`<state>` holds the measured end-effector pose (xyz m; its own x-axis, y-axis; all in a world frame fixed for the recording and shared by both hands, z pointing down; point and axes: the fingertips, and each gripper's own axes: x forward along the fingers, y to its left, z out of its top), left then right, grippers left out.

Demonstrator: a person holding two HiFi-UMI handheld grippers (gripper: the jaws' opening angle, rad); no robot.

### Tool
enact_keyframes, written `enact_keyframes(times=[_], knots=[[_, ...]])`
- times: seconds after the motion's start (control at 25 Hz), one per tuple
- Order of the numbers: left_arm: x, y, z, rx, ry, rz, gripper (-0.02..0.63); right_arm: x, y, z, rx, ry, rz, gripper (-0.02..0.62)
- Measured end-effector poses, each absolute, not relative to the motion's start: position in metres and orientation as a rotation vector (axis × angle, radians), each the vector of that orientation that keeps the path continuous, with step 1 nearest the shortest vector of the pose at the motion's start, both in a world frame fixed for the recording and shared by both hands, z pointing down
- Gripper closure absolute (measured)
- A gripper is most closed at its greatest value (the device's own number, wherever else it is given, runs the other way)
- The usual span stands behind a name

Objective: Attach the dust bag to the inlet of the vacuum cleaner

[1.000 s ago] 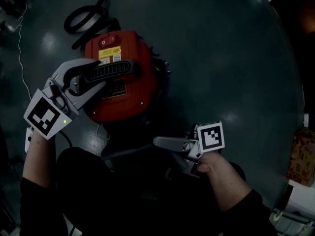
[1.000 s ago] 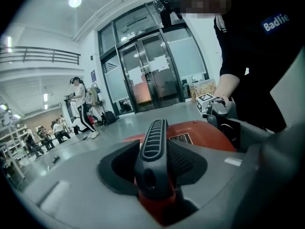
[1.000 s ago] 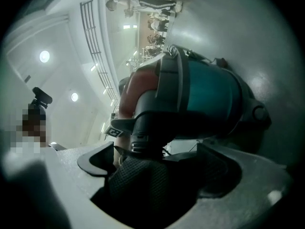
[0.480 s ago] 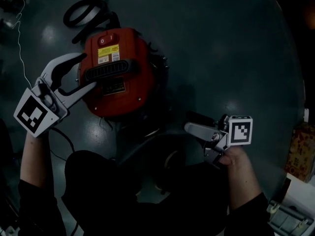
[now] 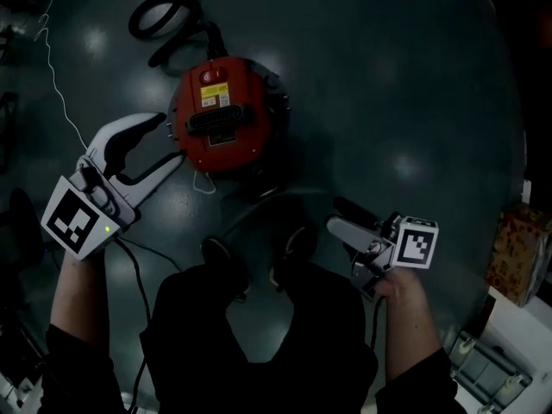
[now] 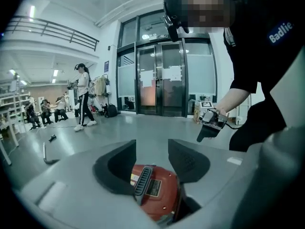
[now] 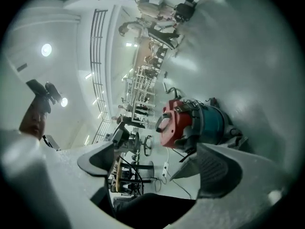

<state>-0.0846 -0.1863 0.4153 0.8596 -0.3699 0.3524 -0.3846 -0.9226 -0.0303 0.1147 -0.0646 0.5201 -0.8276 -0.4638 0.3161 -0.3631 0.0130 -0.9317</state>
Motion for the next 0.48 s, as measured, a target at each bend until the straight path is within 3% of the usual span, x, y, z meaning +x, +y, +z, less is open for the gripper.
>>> enact_keyframes(times=[0.48], knots=[[-0.084, -0.083, 0.227, 2.795, -0.681, 0.263, 0.445, 0.038, -0.004, 0.296, -0.886, 2.189, -1.836, 0.07]])
